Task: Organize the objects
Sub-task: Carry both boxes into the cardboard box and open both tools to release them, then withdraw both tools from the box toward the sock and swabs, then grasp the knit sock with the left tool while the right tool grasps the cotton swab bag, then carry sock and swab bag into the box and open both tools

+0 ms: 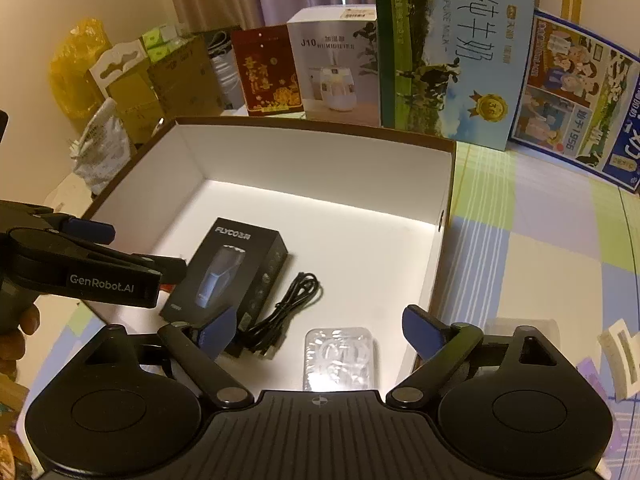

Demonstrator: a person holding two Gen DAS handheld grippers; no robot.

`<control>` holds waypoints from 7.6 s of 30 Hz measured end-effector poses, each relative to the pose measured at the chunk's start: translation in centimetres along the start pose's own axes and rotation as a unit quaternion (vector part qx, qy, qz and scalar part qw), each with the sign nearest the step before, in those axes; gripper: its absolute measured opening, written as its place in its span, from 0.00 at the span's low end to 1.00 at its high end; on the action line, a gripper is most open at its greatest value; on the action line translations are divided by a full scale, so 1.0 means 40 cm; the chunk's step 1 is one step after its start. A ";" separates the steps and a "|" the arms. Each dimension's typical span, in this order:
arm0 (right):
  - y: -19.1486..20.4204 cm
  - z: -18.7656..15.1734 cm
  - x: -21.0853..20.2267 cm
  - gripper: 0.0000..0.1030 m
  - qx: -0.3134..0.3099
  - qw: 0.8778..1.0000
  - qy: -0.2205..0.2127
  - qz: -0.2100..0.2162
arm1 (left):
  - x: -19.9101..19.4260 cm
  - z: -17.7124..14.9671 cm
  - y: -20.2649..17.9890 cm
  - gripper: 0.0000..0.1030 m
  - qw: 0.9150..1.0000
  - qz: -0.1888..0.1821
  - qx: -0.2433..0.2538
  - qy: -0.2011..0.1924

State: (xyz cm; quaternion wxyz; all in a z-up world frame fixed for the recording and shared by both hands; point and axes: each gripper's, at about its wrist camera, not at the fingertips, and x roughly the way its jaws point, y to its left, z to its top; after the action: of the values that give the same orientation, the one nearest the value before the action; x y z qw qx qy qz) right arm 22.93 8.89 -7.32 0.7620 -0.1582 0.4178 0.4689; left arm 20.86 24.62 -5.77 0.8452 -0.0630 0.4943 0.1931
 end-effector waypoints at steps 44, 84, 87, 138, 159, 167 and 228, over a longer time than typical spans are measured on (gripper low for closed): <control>-0.042 -0.210 -0.280 0.92 0.049 0.998 -0.031 0.007 | -0.265 -0.222 -0.175 0.89 0.998 -0.037 0.035 -0.029; -0.407 -0.450 -0.449 0.92 0.146 0.986 -0.011 -0.074 | -0.218 -0.281 -0.641 0.90 0.985 -0.126 0.121 -0.011; -0.425 -0.450 -0.448 0.92 0.147 0.986 -0.013 -0.075 | -0.205 -0.274 -0.666 0.90 0.984 -0.128 0.126 -0.008; -0.547 -0.549 -0.321 0.40 0.087 0.993 0.073 0.019 | 0.000 -0.291 -0.681 0.79 0.987 -0.099 0.115 0.058; -0.489 -0.483 -0.256 0.12 0.128 0.991 0.005 -0.044 | -0.002 -0.283 -0.687 0.79 0.987 -0.101 0.122 0.034; -0.493 -0.453 -0.339 0.12 0.127 0.990 -0.039 -0.048 | -0.008 -0.268 -0.745 0.72 0.979 -0.113 0.170 0.000; -0.164 -0.148 -0.327 0.12 0.094 0.983 -0.126 0.092 | -0.373 -0.177 -0.107 0.07 0.978 -0.118 -0.068 -0.158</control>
State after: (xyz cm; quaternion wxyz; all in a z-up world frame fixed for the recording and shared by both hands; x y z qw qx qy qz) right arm 22.82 -5.83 -1.62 0.7735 0.0138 0.3731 0.5122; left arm 10.26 14.62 3.14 0.9234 -0.1466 0.3290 0.1328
